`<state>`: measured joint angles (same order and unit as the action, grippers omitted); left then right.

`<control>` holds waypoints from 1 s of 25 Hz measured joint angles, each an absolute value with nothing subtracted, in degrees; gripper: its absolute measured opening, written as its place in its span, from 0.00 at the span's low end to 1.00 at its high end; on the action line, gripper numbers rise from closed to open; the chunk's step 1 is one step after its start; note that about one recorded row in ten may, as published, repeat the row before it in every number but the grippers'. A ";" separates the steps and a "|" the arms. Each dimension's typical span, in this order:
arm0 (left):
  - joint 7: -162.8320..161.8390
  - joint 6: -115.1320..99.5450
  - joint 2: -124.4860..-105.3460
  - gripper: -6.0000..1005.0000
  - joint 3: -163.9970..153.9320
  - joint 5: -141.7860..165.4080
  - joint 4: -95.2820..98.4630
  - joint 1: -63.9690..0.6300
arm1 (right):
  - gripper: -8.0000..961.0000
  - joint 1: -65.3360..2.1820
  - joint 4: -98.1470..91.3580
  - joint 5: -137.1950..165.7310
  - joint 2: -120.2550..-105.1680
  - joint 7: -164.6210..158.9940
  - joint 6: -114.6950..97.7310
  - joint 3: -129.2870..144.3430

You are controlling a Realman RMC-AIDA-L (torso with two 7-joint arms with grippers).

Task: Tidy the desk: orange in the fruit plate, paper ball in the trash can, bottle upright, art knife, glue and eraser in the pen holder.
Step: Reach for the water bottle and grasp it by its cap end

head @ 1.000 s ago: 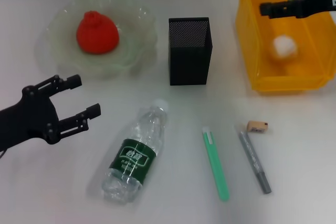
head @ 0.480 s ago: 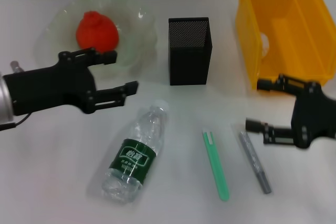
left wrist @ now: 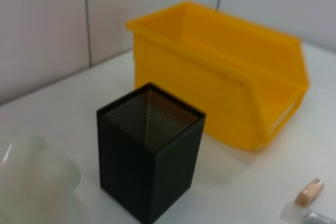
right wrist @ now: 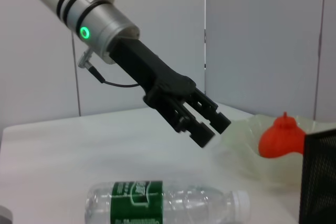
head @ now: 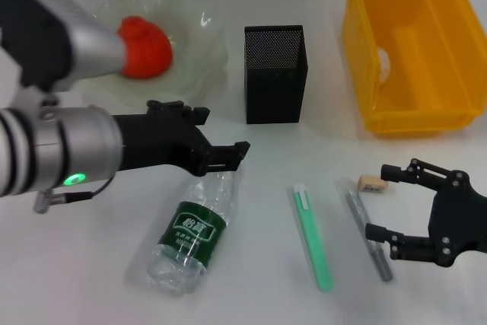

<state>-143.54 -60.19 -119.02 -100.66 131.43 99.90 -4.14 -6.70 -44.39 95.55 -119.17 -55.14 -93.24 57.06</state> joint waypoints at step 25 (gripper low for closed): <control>-159.81 -53.99 -119.18 0.77 -107.29 142.27 83.67 -17.30 | 0.88 -6.56 -42.10 96.44 -119.27 -52.41 -91.44 55.90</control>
<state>-159.81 -53.99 -119.18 -107.29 142.27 83.67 -17.30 -6.56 -42.10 96.44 -119.27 -52.41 -91.44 55.90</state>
